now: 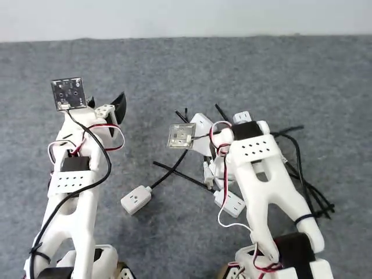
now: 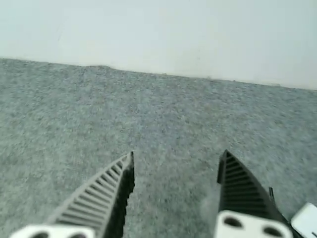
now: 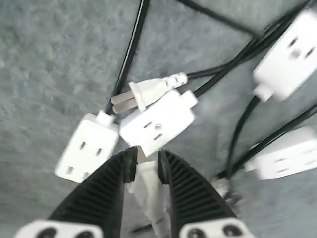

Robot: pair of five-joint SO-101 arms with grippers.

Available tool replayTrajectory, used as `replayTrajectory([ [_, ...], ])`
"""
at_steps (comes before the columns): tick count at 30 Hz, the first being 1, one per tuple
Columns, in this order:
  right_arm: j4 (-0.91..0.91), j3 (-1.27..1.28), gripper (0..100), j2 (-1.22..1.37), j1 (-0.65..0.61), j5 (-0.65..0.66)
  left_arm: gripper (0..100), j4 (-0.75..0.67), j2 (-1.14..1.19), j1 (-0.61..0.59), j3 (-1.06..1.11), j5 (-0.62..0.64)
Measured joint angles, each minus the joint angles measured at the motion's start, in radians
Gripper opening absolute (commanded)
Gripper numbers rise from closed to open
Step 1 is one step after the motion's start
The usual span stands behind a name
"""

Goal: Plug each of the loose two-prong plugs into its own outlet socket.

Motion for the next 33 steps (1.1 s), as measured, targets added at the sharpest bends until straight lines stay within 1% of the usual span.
replayTrajectory([
  [4, 0.0, -0.012, 1.0, 0.0, 0.0, 0.19, 27, -0.009, 0.034, 0.0, 0.0, 0.0],
  [7, 0.0, -0.012, 1.0, 0.025, -0.002, 0.25, 27, -0.009, 0.069, 0.0, -0.017, 0.0],
  [12, 0.0, -0.012, 1.0, 0.14, -0.044, 0.264, 27, -0.009, 0.072, 0.0, -0.037, 0.0],
  [18, 0.0, -0.051, 1.0, 0.253, -0.044, 0.272, 27, -0.009, 0.081, 0.0, -0.037, 0.0],
  [25, 0.008, -0.126, 1.0, 0.261, -0.044, 0.302, 27, -0.009, 0.081, 0.0, -0.037, -0.014],
  [33, 0.135, -0.256, 0.9, 0.261, -0.048, 0.304, 27, -0.009, 0.081, 0.0, -0.037, -0.014],
])
